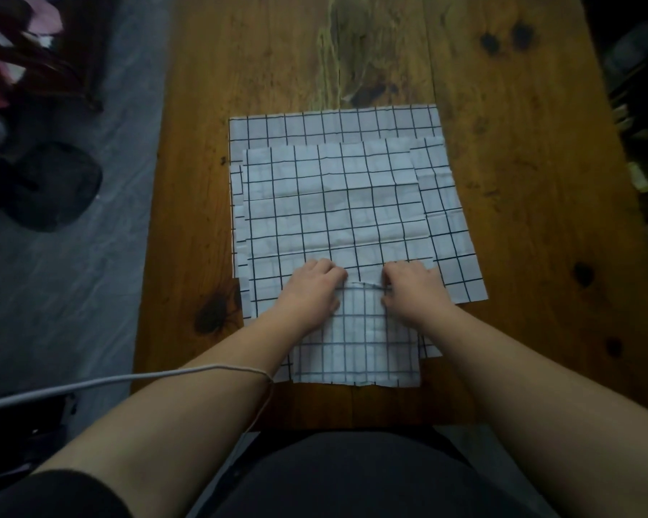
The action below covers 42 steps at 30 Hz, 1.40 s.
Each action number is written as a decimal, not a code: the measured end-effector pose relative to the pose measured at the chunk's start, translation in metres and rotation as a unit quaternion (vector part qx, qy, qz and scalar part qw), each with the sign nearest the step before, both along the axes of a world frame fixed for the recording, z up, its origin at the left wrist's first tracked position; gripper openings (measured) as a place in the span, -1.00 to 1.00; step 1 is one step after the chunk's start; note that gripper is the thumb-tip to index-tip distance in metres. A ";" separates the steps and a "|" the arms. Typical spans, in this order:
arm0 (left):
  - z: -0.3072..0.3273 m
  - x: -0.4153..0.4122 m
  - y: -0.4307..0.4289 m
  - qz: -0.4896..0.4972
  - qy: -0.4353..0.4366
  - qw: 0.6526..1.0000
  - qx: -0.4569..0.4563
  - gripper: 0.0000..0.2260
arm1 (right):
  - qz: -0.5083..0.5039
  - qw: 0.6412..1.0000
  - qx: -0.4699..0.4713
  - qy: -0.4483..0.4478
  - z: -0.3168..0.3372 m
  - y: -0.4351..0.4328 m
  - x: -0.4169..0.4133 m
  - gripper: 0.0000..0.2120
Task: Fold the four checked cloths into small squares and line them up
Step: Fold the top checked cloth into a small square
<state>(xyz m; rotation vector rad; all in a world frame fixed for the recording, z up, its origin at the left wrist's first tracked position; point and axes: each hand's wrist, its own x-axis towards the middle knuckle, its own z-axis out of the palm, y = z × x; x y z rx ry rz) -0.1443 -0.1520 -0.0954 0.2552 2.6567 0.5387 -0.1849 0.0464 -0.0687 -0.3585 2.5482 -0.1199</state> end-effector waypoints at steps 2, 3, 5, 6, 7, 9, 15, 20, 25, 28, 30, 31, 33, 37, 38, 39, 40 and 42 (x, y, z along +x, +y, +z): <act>-0.001 0.002 0.000 0.000 -0.001 1.000 -0.005 -0.60 | 0.004 1.000 -0.010 -0.008 0.002 0.003 0.004 -0.90; 0.000 0.002 0.001 0.000 0.002 1.000 -0.008 -0.58 | 0.007 1.000 -0.015 -0.008 0.003 0.003 0.005 -0.90; 0.005 0.001 0.002 0.000 0.000 1.000 -0.007 -0.53 | -0.015 0.999 -0.047 -0.014 0.010 0.004 0.010 -0.91; 0.008 -0.001 0.003 -0.004 -0.004 1.000 -0.004 -0.53 | -0.048 0.996 -0.076 -0.025 0.015 0.004 0.012 -0.91; 0.012 -0.003 0.004 -0.010 -0.008 1.000 -0.001 -0.55 | -0.087 0.989 -0.108 -0.040 0.022 0.005 0.015 -0.91; 0.021 -0.007 0.004 -0.016 -0.030 0.999 0.008 -0.63 | -0.135 0.976 -0.166 -0.053 0.034 0.008 0.021 -0.92; 0.052 -0.004 -0.010 0.071 -0.135 0.974 0.168 -0.88 | -0.168 0.957 -0.235 0.026 0.055 0.010 0.028 -0.91; 0.082 0.014 -0.022 0.126 -0.152 0.936 0.292 -0.93 | -0.153 0.930 -0.266 0.201 0.071 -0.006 0.048 -0.76; 0.104 0.041 -0.027 0.153 -0.081 0.932 0.317 -0.90 | -0.124 0.939 -0.317 0.055 0.075 -0.028 0.084 -0.78; 0.113 0.058 -0.025 0.178 -0.056 0.921 0.342 -0.91 | -0.119 0.940 -0.320 0.028 0.072 -0.031 0.092 -0.83; 0.114 0.067 -0.025 0.200 -0.034 0.914 0.352 -0.89 | -0.124 0.940 -0.317 0.021 0.071 -0.032 0.094 -0.86; 0.113 0.071 -0.025 0.208 -0.023 0.915 0.346 -0.88 | -0.121 0.942 -0.311 0.019 0.072 -0.032 0.094 -0.88; 0.111 0.075 -0.027 0.217 0.001 0.923 0.319 -0.84 | -0.106 0.947 -0.302 0.015 0.075 -0.031 0.095 -0.89; 0.110 0.074 -0.036 0.161 0.038 0.959 0.228 -0.68 | -0.078 0.951 -0.299 0.008 0.083 -0.026 0.095 -0.89; 0.111 0.072 -0.038 0.145 0.015 0.961 0.233 -0.73 | -0.076 0.951 -0.299 0.007 0.085 -0.024 0.094 -0.89; 0.112 0.071 -0.039 0.137 -0.011 0.961 0.242 -0.81 | -0.076 0.951 -0.298 0.005 0.086 -0.023 0.094 -0.90; 0.113 0.071 -0.039 0.133 -0.029 0.960 0.245 -0.87 | -0.074 0.952 -0.297 0.004 0.086 -0.022 0.093 -0.91; 0.112 0.073 -0.038 0.140 -0.036 0.959 0.242 -0.94 | -0.071 0.956 -0.284 0.002 0.087 -0.020 0.091 -0.93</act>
